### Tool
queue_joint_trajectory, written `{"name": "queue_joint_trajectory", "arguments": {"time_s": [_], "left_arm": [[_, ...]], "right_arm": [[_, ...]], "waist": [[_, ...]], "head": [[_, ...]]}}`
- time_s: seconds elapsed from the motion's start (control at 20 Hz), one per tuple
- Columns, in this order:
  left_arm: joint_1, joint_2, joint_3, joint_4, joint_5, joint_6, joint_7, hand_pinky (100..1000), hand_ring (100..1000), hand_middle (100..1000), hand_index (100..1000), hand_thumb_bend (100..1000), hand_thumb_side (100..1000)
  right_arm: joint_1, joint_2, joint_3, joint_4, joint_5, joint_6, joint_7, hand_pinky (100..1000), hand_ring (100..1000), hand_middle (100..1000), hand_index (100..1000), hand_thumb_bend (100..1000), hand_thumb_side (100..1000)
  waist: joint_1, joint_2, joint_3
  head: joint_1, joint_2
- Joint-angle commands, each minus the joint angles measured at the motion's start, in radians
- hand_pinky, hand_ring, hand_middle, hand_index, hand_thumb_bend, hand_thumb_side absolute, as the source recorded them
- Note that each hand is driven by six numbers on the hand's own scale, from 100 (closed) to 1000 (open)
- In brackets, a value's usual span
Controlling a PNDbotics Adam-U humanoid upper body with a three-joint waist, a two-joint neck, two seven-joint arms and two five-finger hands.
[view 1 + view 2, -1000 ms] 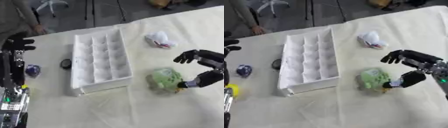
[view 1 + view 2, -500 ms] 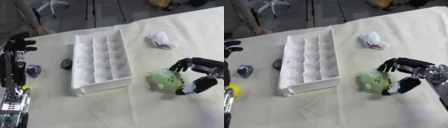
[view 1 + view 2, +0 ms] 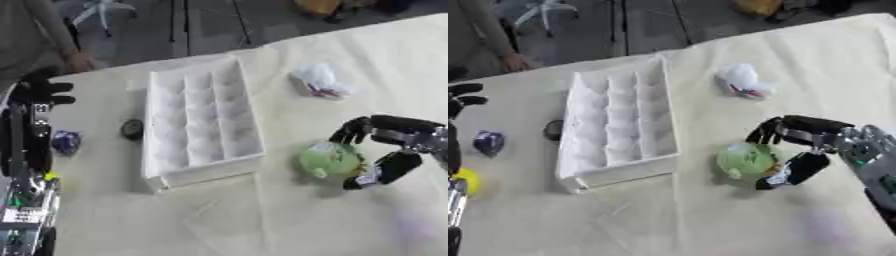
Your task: Pick up objects on the table and place them in the box.
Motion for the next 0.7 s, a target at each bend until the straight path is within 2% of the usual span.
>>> {"name": "queue_joint_trajectory", "arguments": {"time_s": [0.05,0.1,0.15,0.2,0.3,0.35,0.4,0.45,0.5,0.55,0.6,0.65,0.7], "left_arm": [[-0.004,0.015,0.000,-0.008,0.007,-0.002,-0.005,605,665,752,757,675,888],[-0.003,0.014,-0.001,-0.008,0.008,-0.002,-0.005,605,665,752,757,675,888],[-0.003,0.014,-0.001,-0.008,0.008,-0.003,-0.005,605,664,752,758,673,888],[-0.002,0.014,-0.001,-0.008,0.009,-0.003,-0.005,605,664,752,758,673,888],[-0.001,0.013,-0.002,-0.007,0.010,-0.003,-0.006,605,664,753,758,669,890],[-0.001,0.013,-0.002,-0.007,0.011,-0.004,-0.006,604,664,753,758,668,891],[0.000,0.013,-0.003,-0.006,0.012,-0.004,-0.006,604,664,753,758,668,891],[0.000,0.013,-0.003,-0.006,0.013,-0.004,-0.007,604,664,753,758,665,891],[0.001,0.012,-0.003,-0.006,0.014,-0.004,-0.007,604,664,753,758,665,891],[0.001,0.012,-0.003,-0.006,0.014,-0.004,-0.007,604,664,754,759,663,893],[0.002,0.012,-0.003,-0.006,0.015,-0.005,-0.007,604,664,754,759,663,893],[0.002,0.012,-0.004,-0.006,0.015,-0.005,-0.007,604,664,754,759,658,897],[0.002,0.011,-0.004,-0.006,0.016,-0.005,-0.008,604,664,754,759,658,897]], "right_arm": [[-0.029,-0.006,-0.013,0.010,0.018,0.009,-0.023,702,748,748,853,707,459],[-0.033,-0.003,-0.014,0.015,0.026,0.015,-0.033,679,735,742,840,647,480],[-0.039,0.001,-0.016,0.020,0.037,0.024,-0.047,645,710,719,826,708,464],[-0.042,0.004,-0.015,0.024,0.048,0.032,-0.061,645,710,719,826,708,464],[-0.048,0.010,-0.014,0.030,0.074,0.048,-0.092,522,598,630,758,698,456],[-0.052,0.011,-0.016,0.030,0.094,0.061,-0.114,421,513,561,700,677,422],[-0.054,0.013,-0.014,0.027,0.119,0.074,-0.137,407,503,551,690,666,416],[-0.054,0.015,-0.013,0.025,0.145,0.089,-0.161,325,438,492,622,599,376],[-0.054,0.017,-0.010,0.022,0.169,0.100,-0.182,325,438,492,622,599,376],[-0.053,0.019,-0.007,0.020,0.190,0.110,-0.201,250,364,429,548,535,336],[-0.052,0.020,-0.005,0.019,0.207,0.118,-0.220,250,364,429,548,535,336],[-0.051,0.022,-0.002,0.018,0.221,0.123,-0.236,188,298,368,488,527,322],[-0.051,0.022,0.000,0.016,0.234,0.125,-0.251,188,298,368,488,527,322]], "waist": [[-0.022,-0.030,0.002],[-0.022,-0.030,0.002],[-0.022,-0.030,0.003],[-0.022,-0.030,0.003],[-0.022,-0.030,0.004],[-0.021,-0.031,0.004],[-0.021,-0.031,0.004],[-0.021,-0.032,0.004],[-0.020,-0.032,0.004],[-0.020,-0.032,0.003],[-0.020,-0.032,0.003],[-0.020,-0.033,0.003],[-0.019,-0.033,0.002]], "head": [[-0.003,0.005],[-0.003,0.005],[-0.003,0.005],[-0.004,0.005],[-0.005,0.005],[-0.004,0.005],[-0.005,0.005],[-0.005,0.005],[-0.005,0.005],[-0.005,0.005],[-0.005,0.005],[-0.005,0.005],[-0.005,0.005]]}}
